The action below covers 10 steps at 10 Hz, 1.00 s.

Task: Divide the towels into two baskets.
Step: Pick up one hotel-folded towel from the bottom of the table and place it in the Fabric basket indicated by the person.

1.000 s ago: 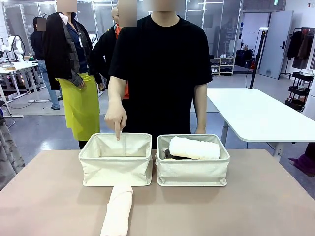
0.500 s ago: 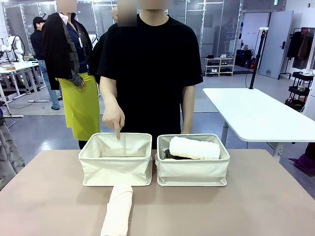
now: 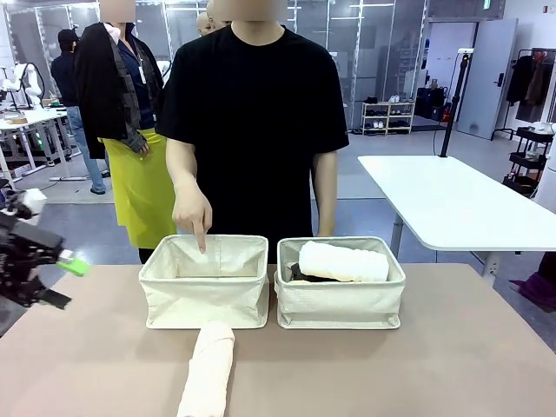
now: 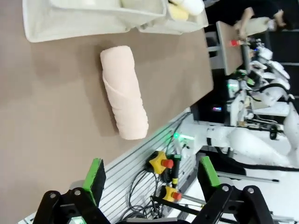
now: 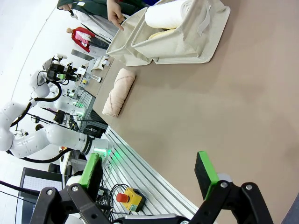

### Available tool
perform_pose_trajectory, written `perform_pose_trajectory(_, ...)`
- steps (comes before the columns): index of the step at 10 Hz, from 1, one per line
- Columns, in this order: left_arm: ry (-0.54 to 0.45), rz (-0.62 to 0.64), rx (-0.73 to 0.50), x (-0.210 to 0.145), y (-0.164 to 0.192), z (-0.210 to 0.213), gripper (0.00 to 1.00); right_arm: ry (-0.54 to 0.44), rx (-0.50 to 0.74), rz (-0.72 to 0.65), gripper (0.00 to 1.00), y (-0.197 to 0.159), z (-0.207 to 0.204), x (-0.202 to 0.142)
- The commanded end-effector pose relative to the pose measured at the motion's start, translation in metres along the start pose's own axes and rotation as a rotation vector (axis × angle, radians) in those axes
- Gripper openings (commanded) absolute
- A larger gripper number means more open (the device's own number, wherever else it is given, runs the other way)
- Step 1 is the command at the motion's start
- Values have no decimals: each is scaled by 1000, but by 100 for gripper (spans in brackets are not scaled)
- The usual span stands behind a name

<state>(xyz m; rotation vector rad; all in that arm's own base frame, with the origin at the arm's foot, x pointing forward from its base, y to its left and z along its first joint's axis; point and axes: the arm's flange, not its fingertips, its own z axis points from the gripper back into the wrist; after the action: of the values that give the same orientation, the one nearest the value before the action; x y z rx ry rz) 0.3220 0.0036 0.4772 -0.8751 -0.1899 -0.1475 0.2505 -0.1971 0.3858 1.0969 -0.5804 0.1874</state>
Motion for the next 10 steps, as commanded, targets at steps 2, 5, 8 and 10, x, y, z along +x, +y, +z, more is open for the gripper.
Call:
perform_pose_trajectory(2, 47, -32, 249, -38, -28, -88, 100, -17, 9, 19, 100, 3, 0, -1)
perform_pose_trajectory(5, 82, -63, 371, -37, -46, -168, 100, -17, 9, 19, 100, 3, 0, -1)
perform_pose_trajectory(8, -5, -72, 547, -59, -54, -220, 100, -17, 9, 19, 100, 3, 0, -1)
perform_pose_trajectory(10, -84, -60, 654, -67, -61, -237, 100, -17, 9, 19, 100, 3, 0, -1)
